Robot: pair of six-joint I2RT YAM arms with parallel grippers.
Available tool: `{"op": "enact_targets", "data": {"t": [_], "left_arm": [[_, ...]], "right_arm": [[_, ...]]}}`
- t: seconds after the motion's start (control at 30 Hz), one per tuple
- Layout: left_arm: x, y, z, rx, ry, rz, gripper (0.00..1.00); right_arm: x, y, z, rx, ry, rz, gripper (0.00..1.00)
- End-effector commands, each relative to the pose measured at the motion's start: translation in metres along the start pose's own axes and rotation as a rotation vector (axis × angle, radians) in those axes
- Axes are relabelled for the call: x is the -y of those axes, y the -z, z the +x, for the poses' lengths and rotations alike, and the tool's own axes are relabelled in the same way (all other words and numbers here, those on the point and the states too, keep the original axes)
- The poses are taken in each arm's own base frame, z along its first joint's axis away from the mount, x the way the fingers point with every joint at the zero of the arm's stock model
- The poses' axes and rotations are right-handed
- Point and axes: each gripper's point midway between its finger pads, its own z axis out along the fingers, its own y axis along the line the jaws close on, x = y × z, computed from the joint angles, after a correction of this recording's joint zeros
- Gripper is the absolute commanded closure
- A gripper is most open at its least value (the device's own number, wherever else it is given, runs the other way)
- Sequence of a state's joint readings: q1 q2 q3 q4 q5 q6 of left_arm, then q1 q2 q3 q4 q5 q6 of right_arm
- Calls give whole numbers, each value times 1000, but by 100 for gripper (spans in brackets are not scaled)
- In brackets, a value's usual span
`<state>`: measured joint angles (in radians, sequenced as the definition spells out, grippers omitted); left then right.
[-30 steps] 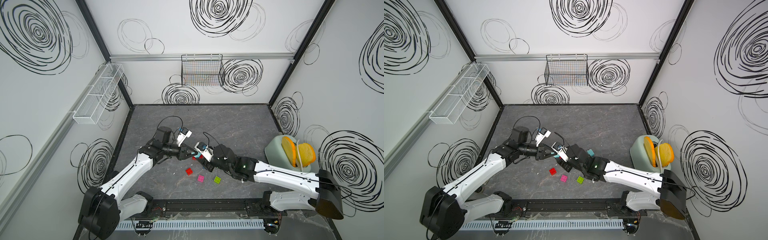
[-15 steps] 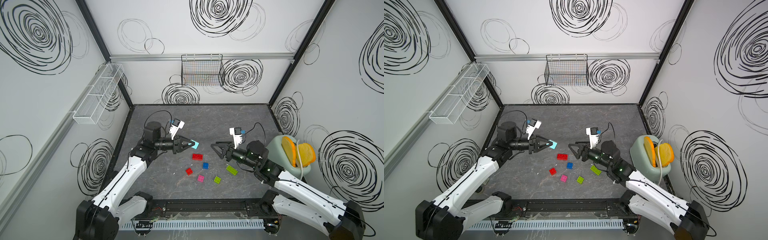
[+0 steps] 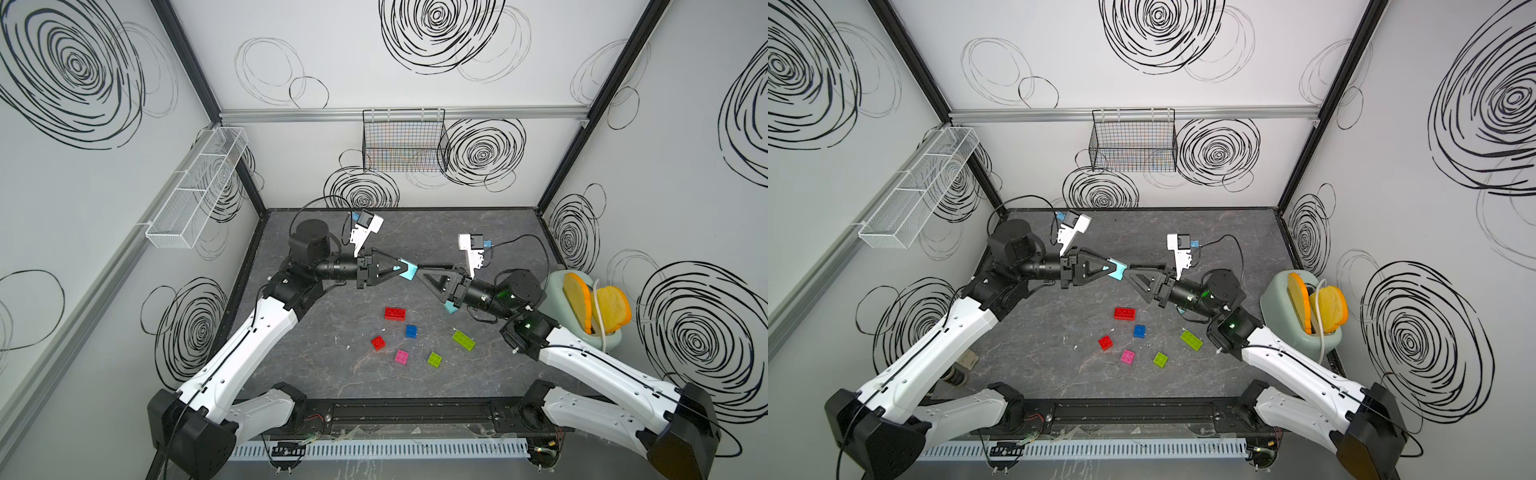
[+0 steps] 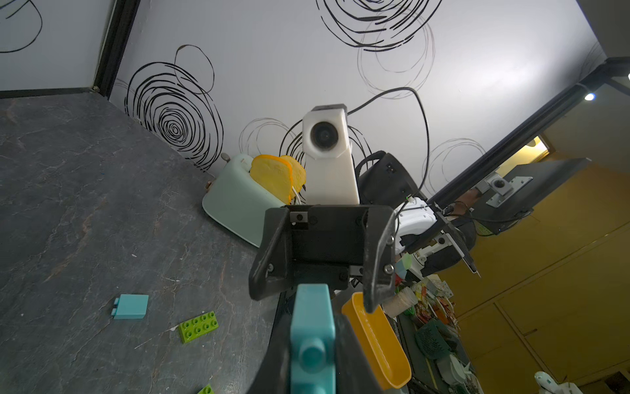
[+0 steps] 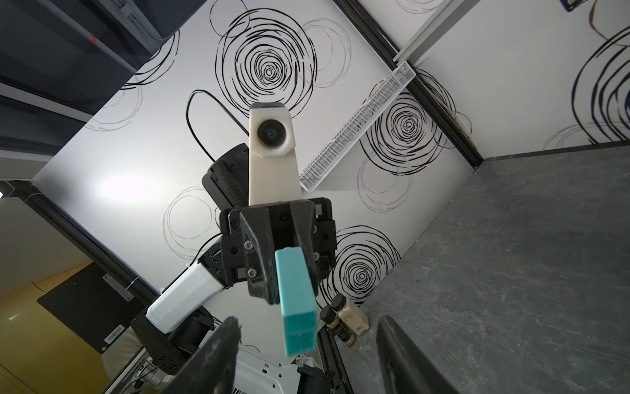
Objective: Assemble a giraffe with lego
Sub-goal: Assemble the lego brick with the lego brick.
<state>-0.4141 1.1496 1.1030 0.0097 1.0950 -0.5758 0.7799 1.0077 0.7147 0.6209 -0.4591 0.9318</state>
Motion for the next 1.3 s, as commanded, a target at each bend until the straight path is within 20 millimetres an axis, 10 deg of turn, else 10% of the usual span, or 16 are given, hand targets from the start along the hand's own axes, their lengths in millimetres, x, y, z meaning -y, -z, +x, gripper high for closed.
{"op": "enact_targets", "data": {"t": [0.0,0.47,0.67,0.83,0.93,1.27], "left_arm": [[17,4,-17,37,-61,34,100],[15,1,-15,47,-32,46,100],[10,4,-15,59,-29,27,98],[-9,16,-13,97,-16,-66,15],[-29,35,-11,136,-44,-182,1],[-101,116,30,89,-317,-749,2]], "right_arm": [[-26,-4,-10,6,32,-92,36],[-39,-23,-5,-53,76,-142,63],[-32,-24,-3,-67,84,-105,100],[-9,-20,4,-99,76,20,100],[16,-15,13,-136,48,154,100],[121,8,68,-418,-79,697,100]]}}
